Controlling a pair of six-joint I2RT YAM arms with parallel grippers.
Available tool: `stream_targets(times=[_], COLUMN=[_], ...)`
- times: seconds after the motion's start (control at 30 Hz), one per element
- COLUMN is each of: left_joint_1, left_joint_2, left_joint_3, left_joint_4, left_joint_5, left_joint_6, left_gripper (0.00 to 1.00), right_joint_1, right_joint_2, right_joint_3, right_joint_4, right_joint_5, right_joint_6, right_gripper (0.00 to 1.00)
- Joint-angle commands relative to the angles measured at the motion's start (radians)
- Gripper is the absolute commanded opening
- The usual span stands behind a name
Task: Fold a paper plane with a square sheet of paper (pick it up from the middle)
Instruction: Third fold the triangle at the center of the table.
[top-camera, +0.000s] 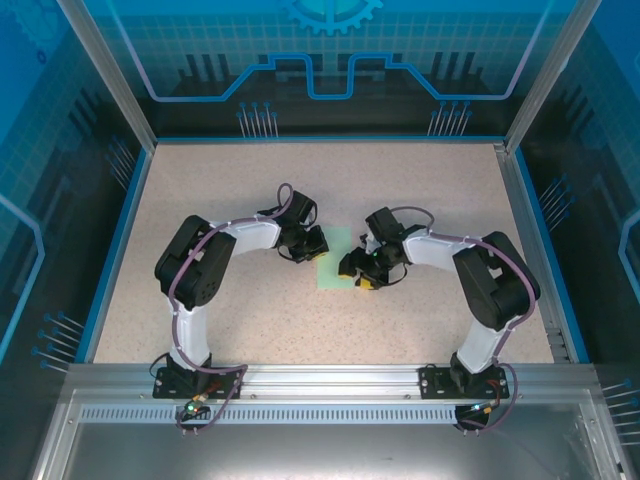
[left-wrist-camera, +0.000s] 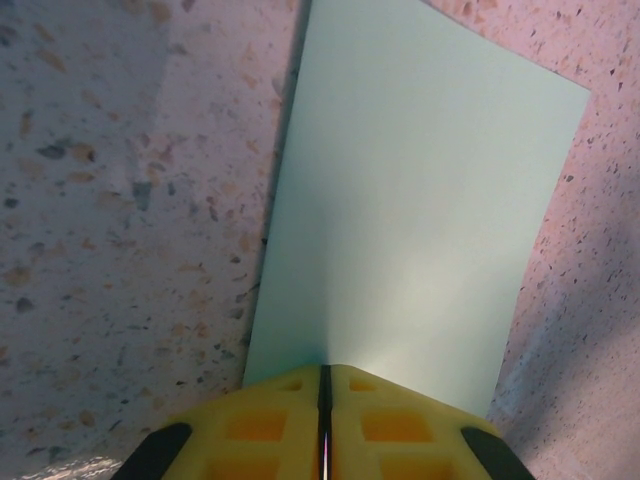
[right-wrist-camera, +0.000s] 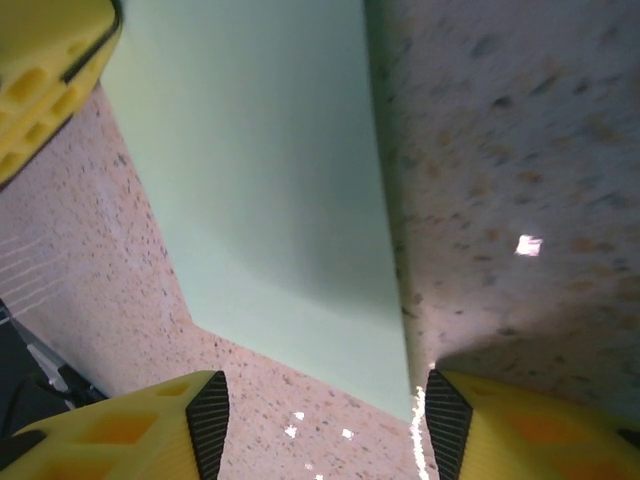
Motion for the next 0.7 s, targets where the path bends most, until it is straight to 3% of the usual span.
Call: stream_targets(times=[0.0,0.3,0.5,0.67], left_joint_1=[0.009,0.011,0.01,0.009], left_joint_2=[0.031,0.032,0.032,0.032], left_joint_3=[0.007,0.004,0.003,-0.001], left_joint_4=[-0.062,-0.063,-0.063,-0.063], left_joint_5=[-0.026,-0.026,-0.024,-0.024], left_joint_6=[0.002,0.001,0.001,0.0], left_gripper=[0.1,0.1,0.1,0.1], right_joint_1=[0.018,0.02,0.018,0.009], right_joint_2=[0.009,-0.021,-0.051,-0.088], right_joint_3=[0.01,-0.016,-0.044,-0.05], right_joint_4=[-0.002,0.038,0.07,0.049], right_joint_5=[-0.045,-0.034,-0.005,0.019], right_joint_6=[0.017,0.046,0.083,0.096], right_gripper=[0.56,0.51,0.39,0.35])
